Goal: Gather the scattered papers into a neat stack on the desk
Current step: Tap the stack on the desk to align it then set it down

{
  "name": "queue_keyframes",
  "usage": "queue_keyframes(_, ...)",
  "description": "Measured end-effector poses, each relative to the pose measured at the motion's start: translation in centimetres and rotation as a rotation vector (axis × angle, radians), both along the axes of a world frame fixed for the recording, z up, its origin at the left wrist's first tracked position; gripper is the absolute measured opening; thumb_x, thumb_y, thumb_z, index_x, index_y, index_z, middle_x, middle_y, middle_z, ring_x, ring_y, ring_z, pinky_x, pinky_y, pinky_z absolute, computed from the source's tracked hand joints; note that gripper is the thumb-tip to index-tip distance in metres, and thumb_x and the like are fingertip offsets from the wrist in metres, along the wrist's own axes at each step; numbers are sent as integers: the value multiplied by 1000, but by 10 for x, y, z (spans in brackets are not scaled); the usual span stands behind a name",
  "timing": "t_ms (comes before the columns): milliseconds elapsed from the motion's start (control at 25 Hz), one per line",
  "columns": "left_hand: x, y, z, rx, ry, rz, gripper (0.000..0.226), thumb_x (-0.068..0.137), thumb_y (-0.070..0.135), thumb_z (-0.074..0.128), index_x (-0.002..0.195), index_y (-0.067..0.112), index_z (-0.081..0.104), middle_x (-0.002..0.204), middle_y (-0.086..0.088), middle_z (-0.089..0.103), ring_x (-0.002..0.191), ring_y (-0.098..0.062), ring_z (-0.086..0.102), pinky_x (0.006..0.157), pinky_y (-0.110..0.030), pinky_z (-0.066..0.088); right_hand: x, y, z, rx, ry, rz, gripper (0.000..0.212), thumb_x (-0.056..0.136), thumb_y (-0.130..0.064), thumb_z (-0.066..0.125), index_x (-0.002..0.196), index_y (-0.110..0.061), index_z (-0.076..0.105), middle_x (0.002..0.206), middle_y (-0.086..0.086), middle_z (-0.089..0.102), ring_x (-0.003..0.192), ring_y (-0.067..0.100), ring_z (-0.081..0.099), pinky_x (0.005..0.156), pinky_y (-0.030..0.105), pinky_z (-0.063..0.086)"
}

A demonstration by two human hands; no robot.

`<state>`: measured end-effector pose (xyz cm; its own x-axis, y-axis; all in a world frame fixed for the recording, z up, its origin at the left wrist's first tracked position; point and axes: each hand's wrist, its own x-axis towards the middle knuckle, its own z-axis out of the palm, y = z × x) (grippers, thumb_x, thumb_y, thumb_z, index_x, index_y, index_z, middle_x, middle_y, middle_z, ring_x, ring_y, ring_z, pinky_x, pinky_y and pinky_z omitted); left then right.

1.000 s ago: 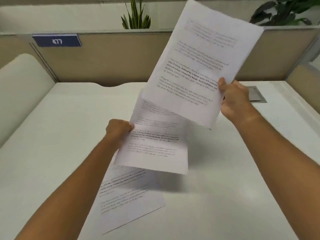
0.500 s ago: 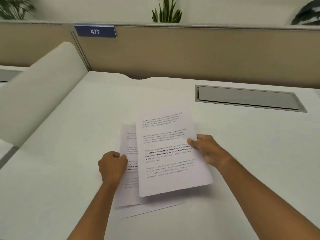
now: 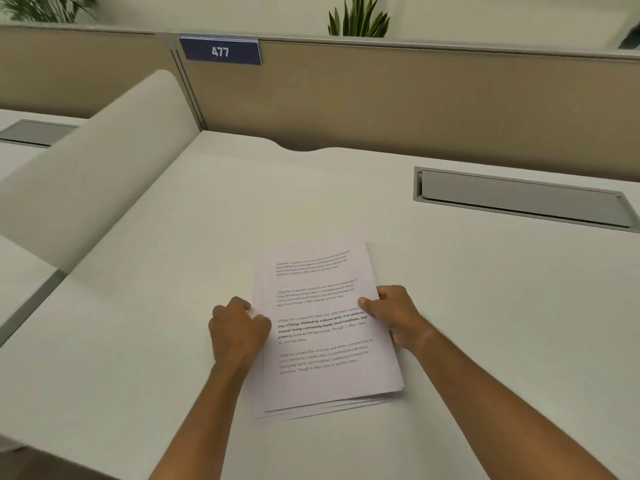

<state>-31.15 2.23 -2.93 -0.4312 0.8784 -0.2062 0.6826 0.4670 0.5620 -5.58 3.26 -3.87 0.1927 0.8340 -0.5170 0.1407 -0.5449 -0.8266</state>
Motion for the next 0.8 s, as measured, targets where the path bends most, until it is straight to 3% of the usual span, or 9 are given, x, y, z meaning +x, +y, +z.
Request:
queue_keyframes(80, 0, 1, -1, 0, 6, 5, 43, 80, 25, 68, 118, 5, 63, 115, -20, 63, 106, -36, 60, 86, -36, 46, -1, 0, 5, 64, -262, 103, 20, 78, -24, 79, 89, -11, 69, 87, -2, 71, 84, 22, 69, 73, 34, 57)
queue_keyframes(200, 1, 2, -2, -17, 6, 4, 50, 81, 31, 68, 123, 7, 60, 121, -19, 61, 113, -36, 57, 92, -37, 45, -3, -3, 16, 92, -565, 192, 33, 72, -38, 84, 86, -17, 62, 80, -9, 61, 75, 18, 59, 54, 20, 35)
queue_keyframes(320, 3, 4, 0, -30, -21, 9, 52, 81, 32, 69, 125, 7, 57, 123, -17, 61, 113, -36, 57, 94, -38, 45, -4, -2, 21, 71, -577, 264, 39, 69, -36, 86, 97, -14, 70, 89, -1, 68, 79, 19, 59, 57, 21, 39)
queue_keyframes(400, 4, 4, 2, -38, -26, 8, 54, 80, 33, 70, 126, 8, 56, 122, -15, 62, 112, -36, 58, 93, -38, 45, -3, -1, 25, 34, -556, 342, 54, 68, -35, 87, 115, -15, 69, 107, 4, 71, 95, 23, 65, 77, 26, 48)
queue_keyframes(480, 5, 4, 3, -45, -19, 7, 52, 80, 32, 70, 124, 8, 55, 120, -15, 62, 110, -36, 59, 92, -38, 45, -2, -1, 27, 2, -570, 350, 66, 68, -34, 87, 126, -14, 63, 119, 5, 68, 111, 25, 63, 91, 28, 46)
queue_keyframes(600, 8, 2, 6, -49, -32, 13, 48, 79, 30, 71, 118, 8, 54, 114, -14, 61, 104, -35, 59, 86, -36, 45, -5, -4, 24, -3, -495, 269, 59, 67, -23, 88, 119, -10, 65, 116, 8, 68, 107, 27, 66, 96, 36, 52)
queue_keyframes(720, 9, 2, 10, -64, -71, 33, 47, 78, 28, 72, 115, 7, 53, 99, -6, 55, 88, -29, 55, 74, -32, 41, -9, -6, 24, 0, -469, 210, 46, 65, -15, 87, 107, -11, 68, 102, 5, 66, 102, 28, 68, 93, 42, 54)
queue_keyframes(800, 9, 3, 11, -77, -120, 61, 46, 77, 28, 74, 112, 6, 54, 95, -2, 54, 83, -26, 53, 71, -32, 42, -8, -6, 23, -14, -423, 175, 43, 62, -12, 88, 101, -12, 69, 103, 6, 68, 98, 30, 70, 91, 42, 56)
